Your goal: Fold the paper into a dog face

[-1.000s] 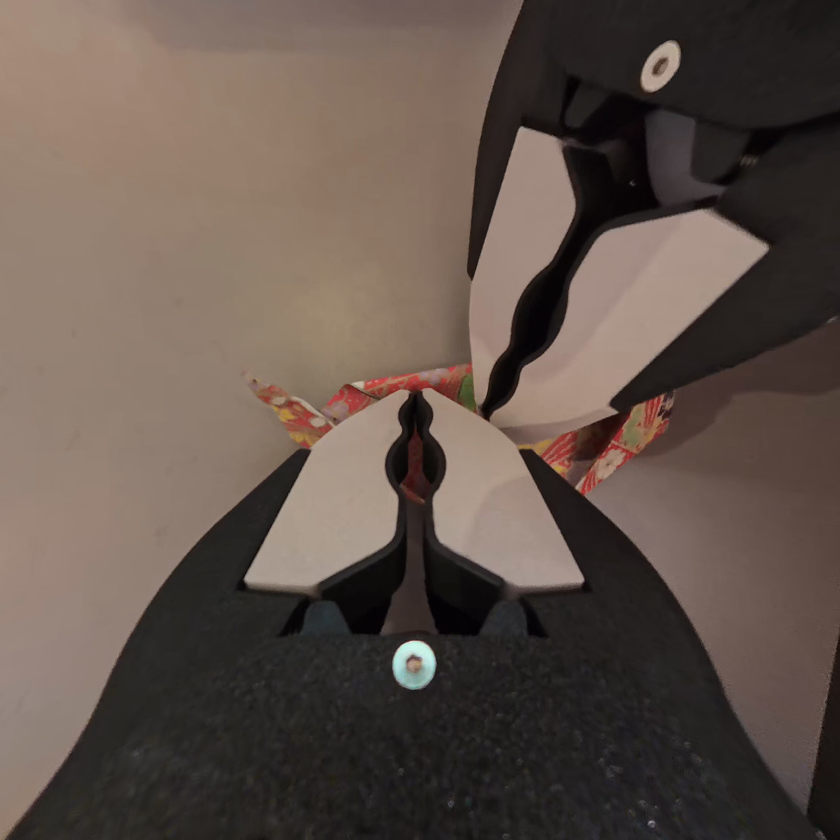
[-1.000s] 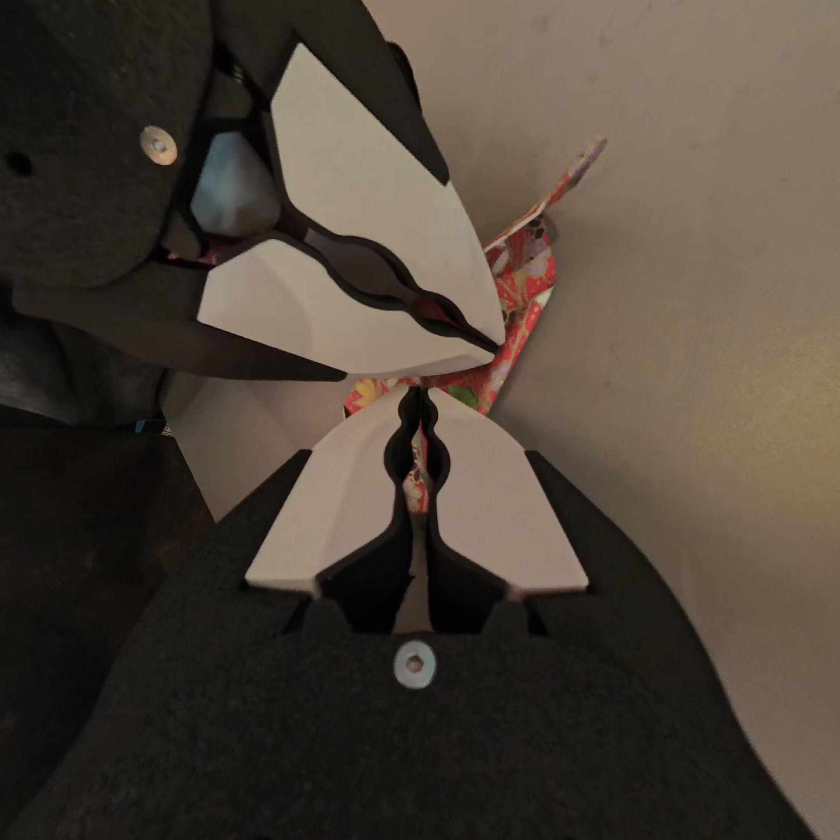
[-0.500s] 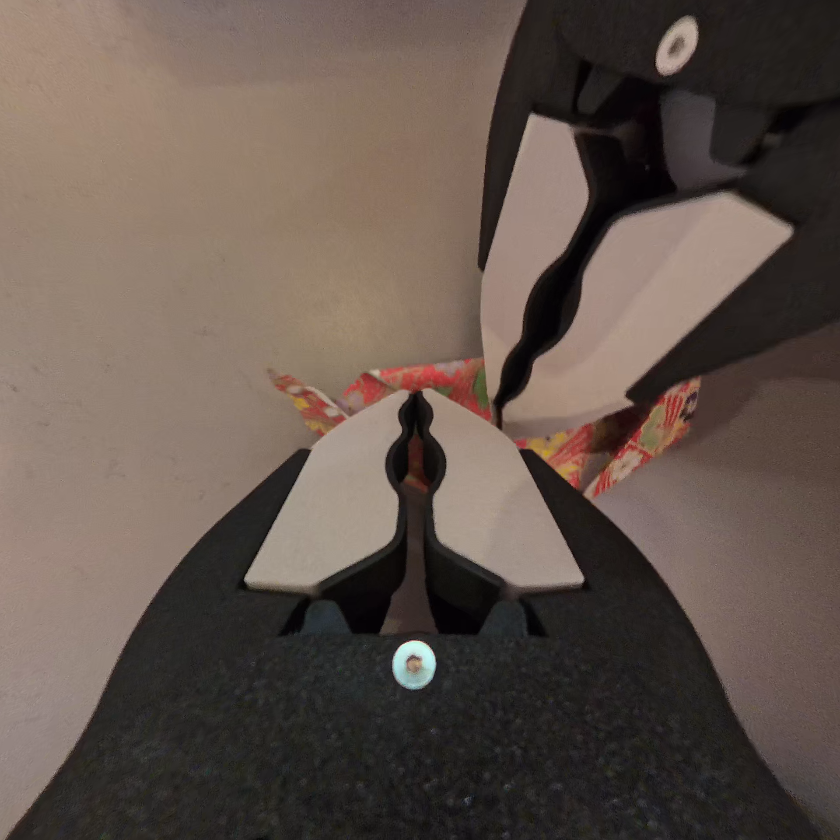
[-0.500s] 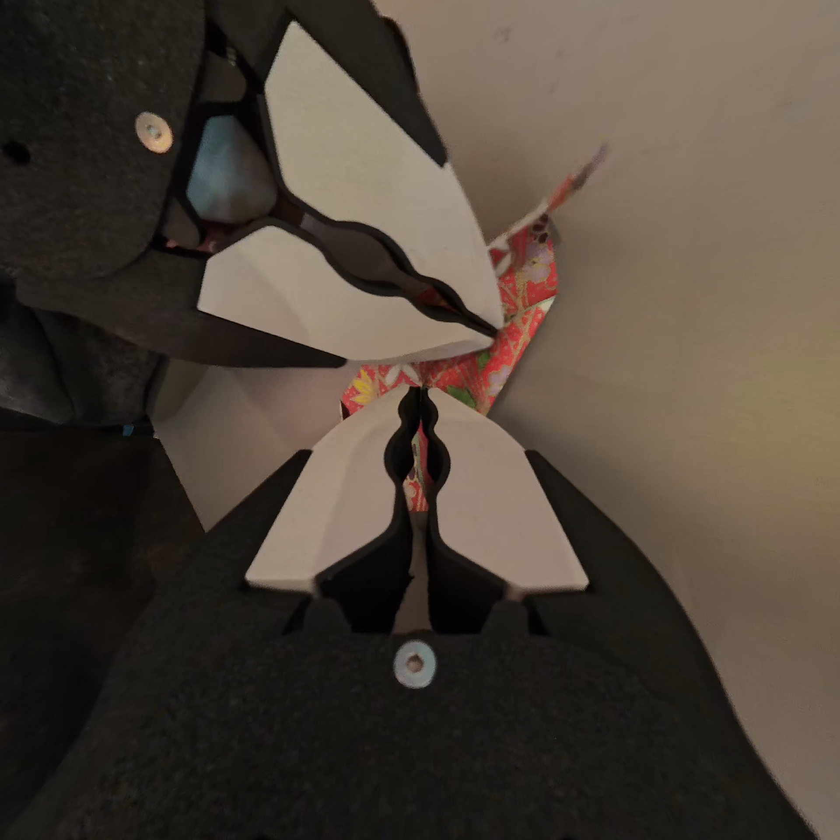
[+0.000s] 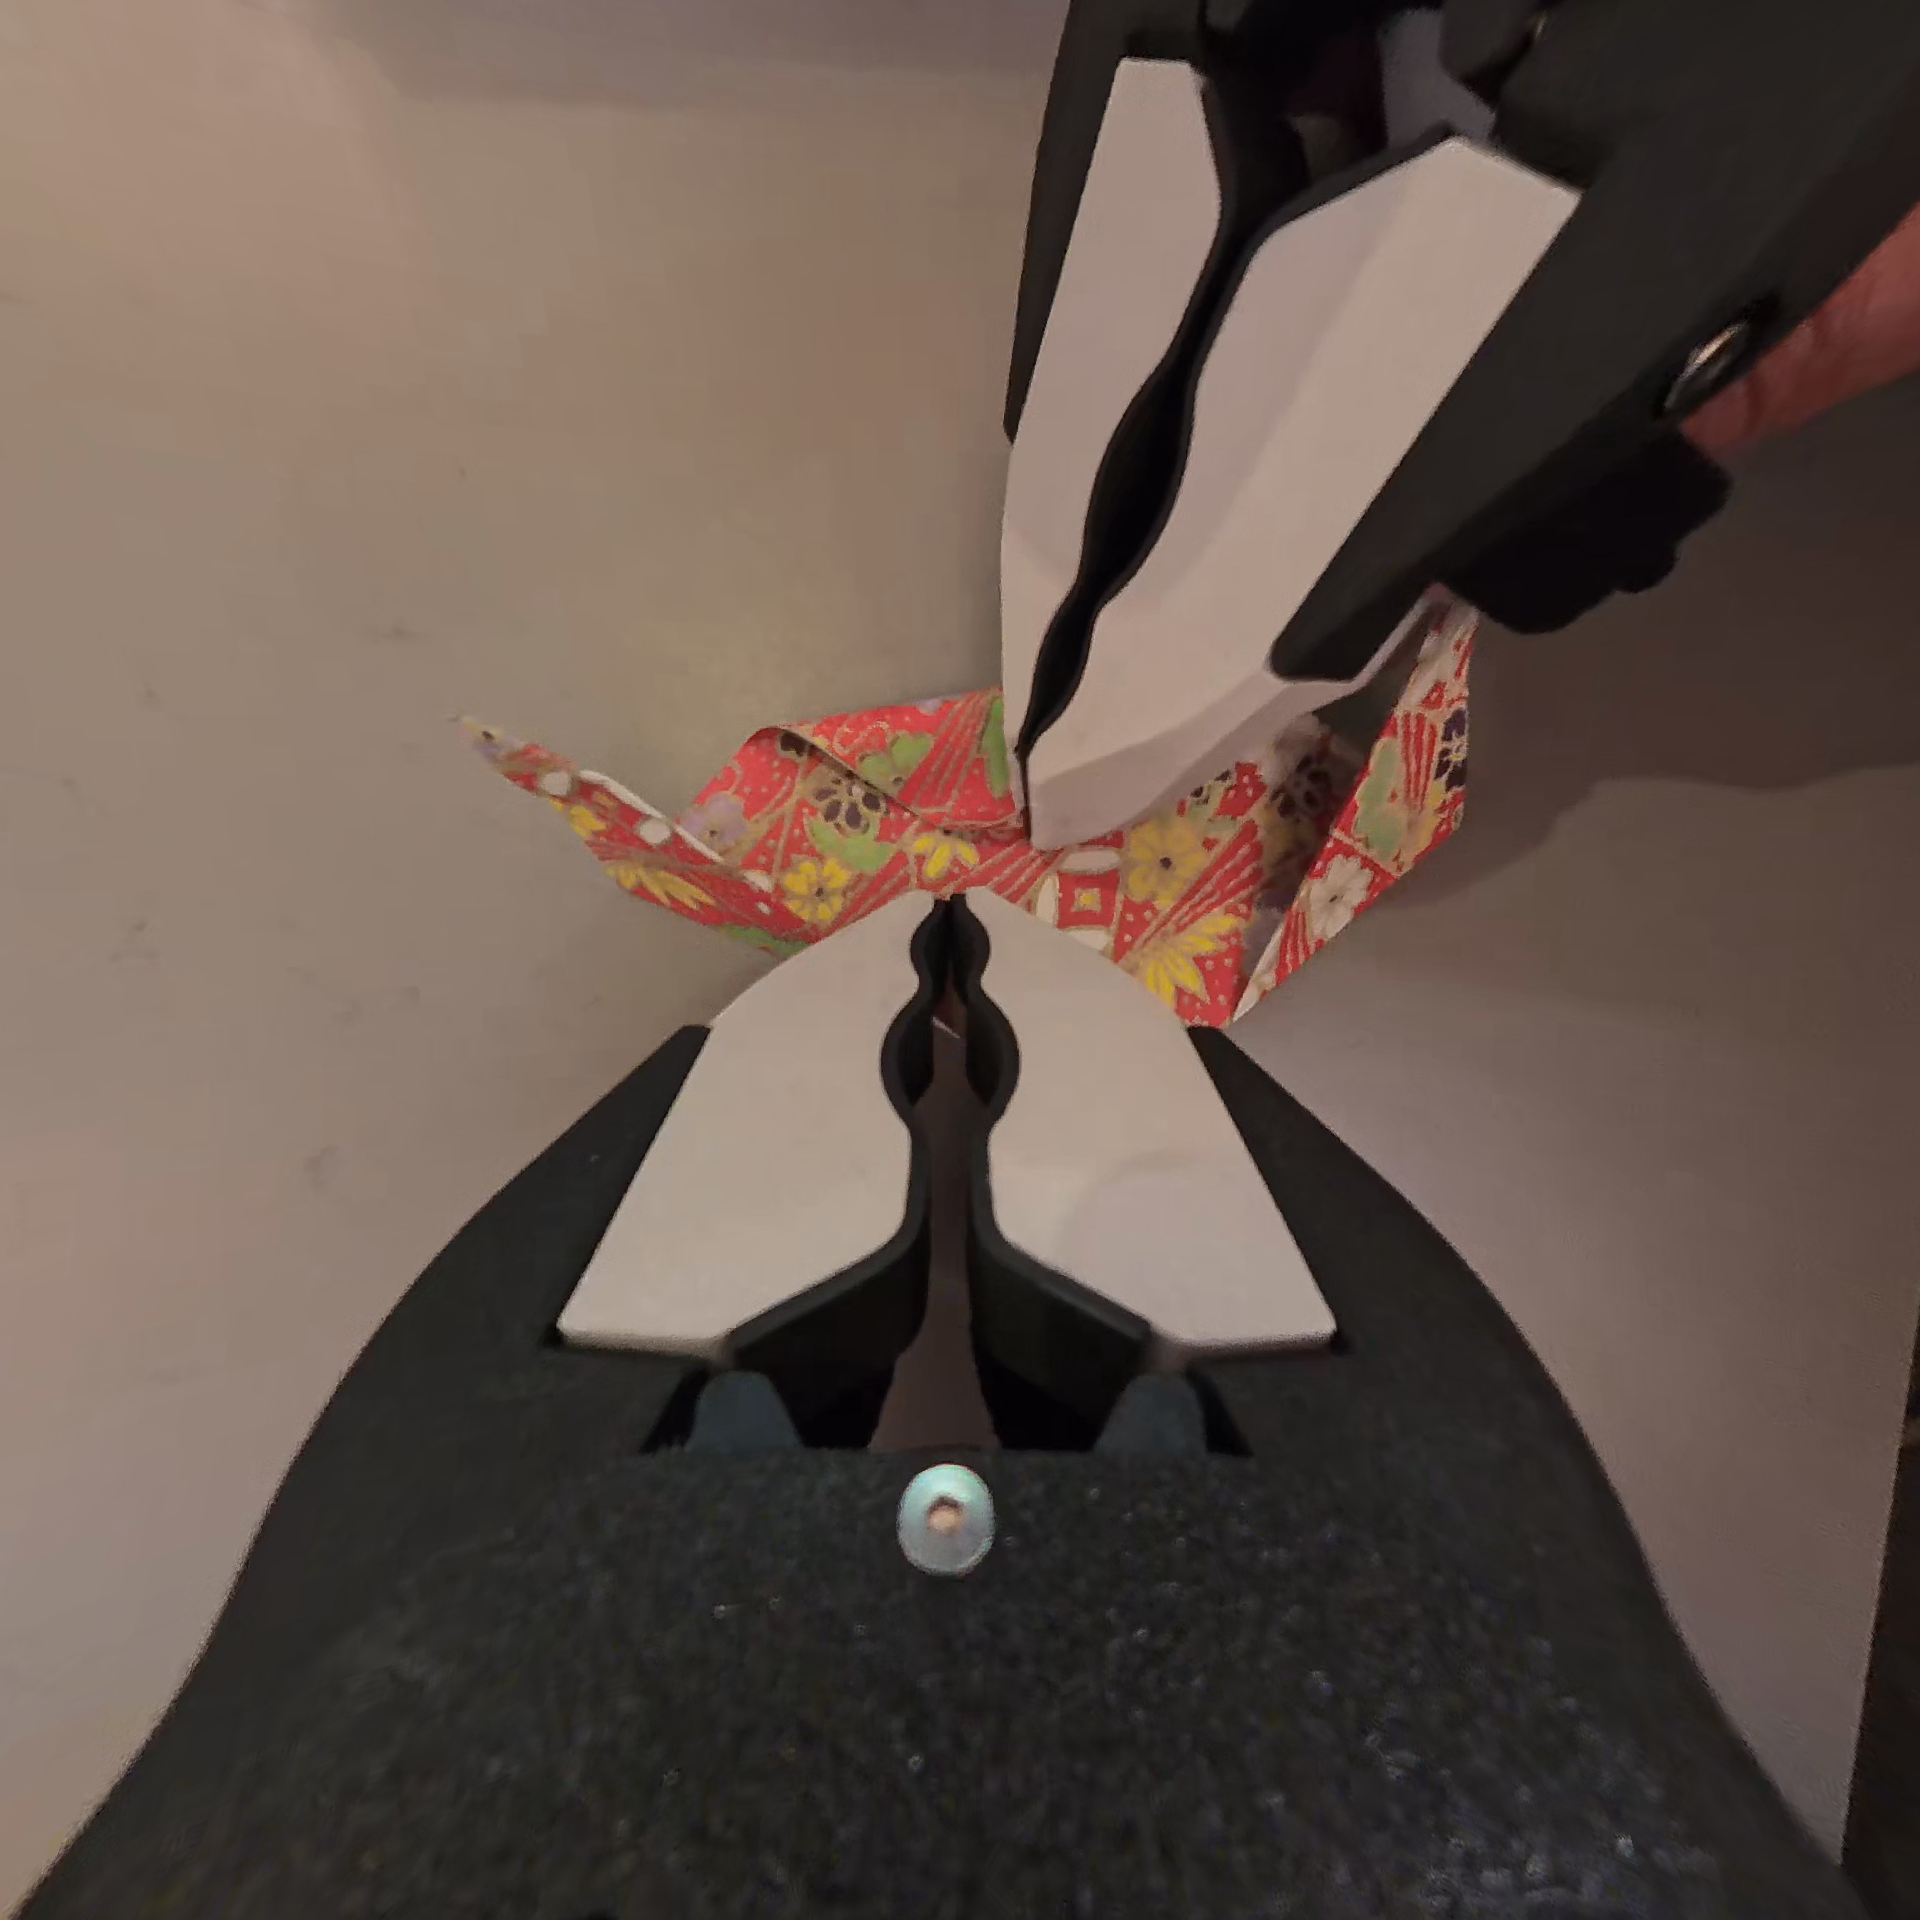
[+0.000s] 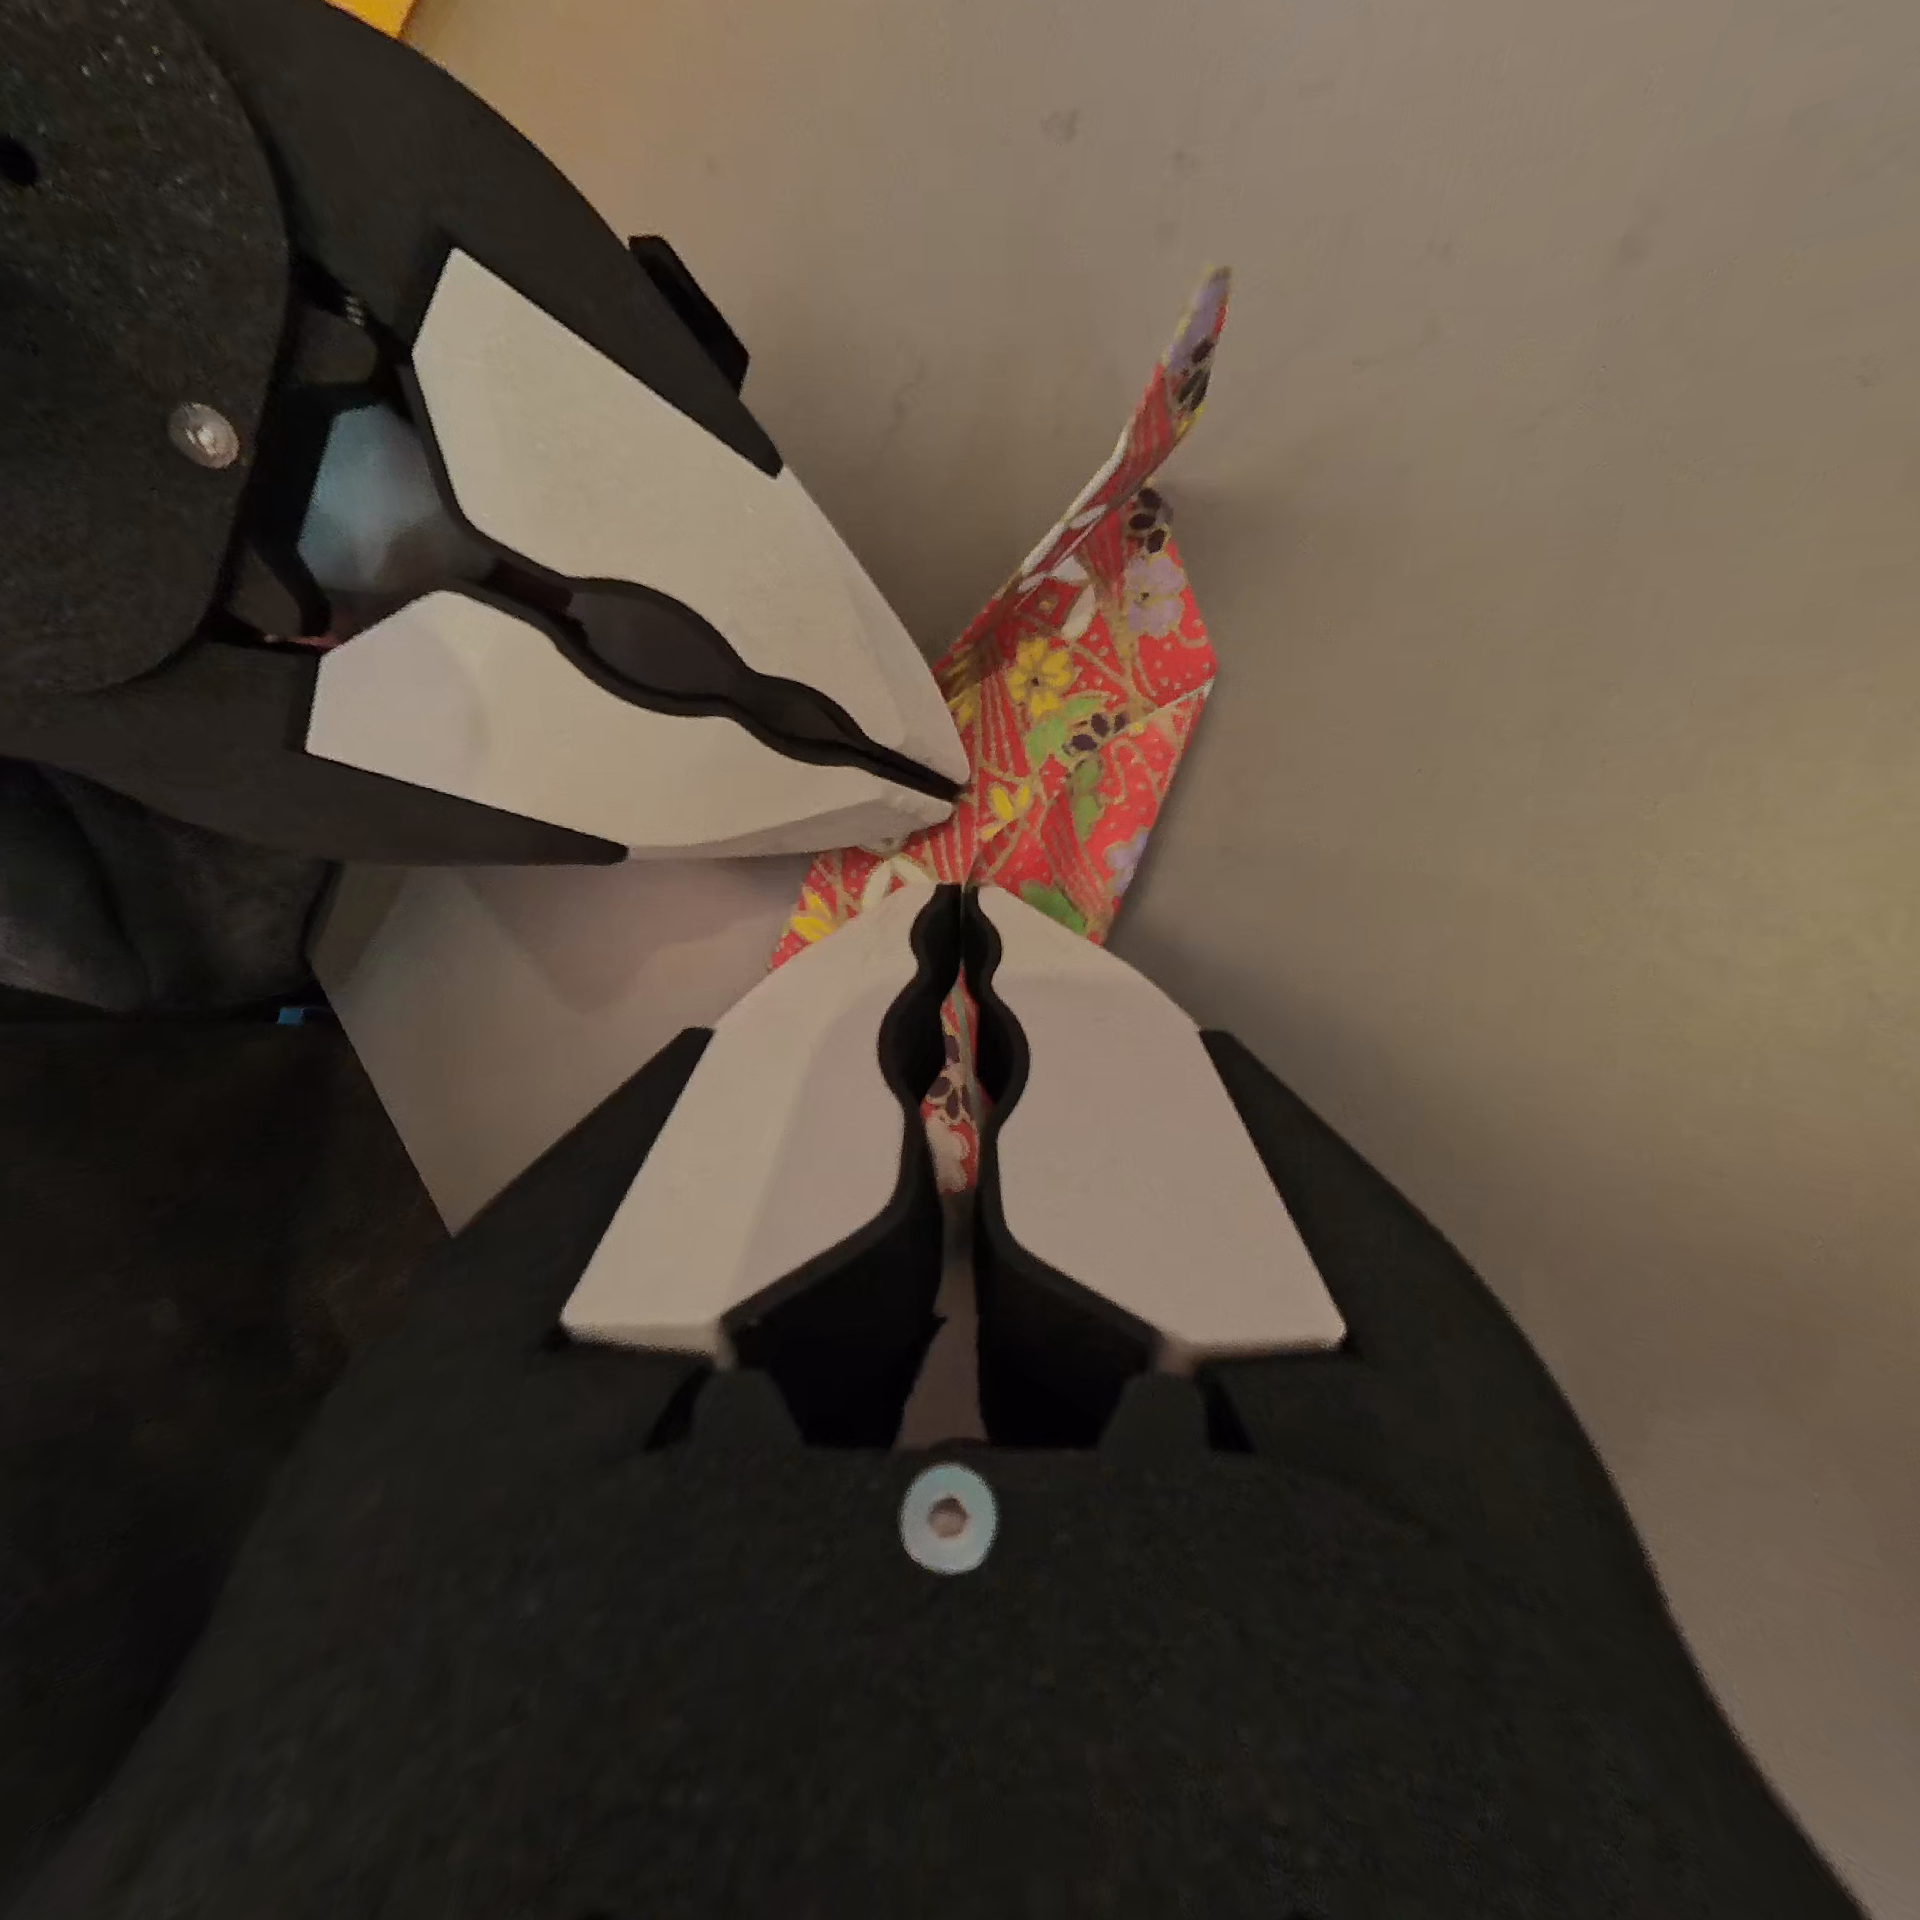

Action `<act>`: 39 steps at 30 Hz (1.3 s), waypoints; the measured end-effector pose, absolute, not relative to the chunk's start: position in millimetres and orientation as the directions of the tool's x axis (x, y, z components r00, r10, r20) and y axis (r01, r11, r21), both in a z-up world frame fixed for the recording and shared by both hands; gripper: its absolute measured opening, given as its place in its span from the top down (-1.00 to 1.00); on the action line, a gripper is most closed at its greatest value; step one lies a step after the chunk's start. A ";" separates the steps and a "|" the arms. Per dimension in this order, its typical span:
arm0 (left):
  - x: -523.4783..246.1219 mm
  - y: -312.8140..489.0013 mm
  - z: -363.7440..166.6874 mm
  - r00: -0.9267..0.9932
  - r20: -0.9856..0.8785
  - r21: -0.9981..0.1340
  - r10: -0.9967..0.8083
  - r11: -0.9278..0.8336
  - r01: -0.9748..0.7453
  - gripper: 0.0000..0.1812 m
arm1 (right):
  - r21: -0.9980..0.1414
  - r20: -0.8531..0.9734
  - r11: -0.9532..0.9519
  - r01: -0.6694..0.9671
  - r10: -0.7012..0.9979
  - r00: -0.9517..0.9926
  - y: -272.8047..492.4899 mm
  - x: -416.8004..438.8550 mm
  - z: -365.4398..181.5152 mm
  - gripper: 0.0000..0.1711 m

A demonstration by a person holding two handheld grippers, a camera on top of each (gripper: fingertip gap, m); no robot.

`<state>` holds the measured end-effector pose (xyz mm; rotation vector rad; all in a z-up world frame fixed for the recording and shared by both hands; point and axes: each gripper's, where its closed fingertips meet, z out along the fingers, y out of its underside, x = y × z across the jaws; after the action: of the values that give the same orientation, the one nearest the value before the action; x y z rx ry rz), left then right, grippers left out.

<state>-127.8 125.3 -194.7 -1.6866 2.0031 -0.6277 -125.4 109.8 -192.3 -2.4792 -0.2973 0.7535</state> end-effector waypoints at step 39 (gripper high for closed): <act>-85.9 137.2 -195.2 -0.238 -0.076 -0.538 -0.968 0.241 -0.808 1.00 | -0.559 -0.424 -0.827 0.059 0.347 0.836 111.5 -125.0 -192.6 1.00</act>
<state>-85.9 137.2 -195.2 -1.6281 2.1259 -0.5548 -125.0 111.5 -192.6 -2.4723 -0.2970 0.7099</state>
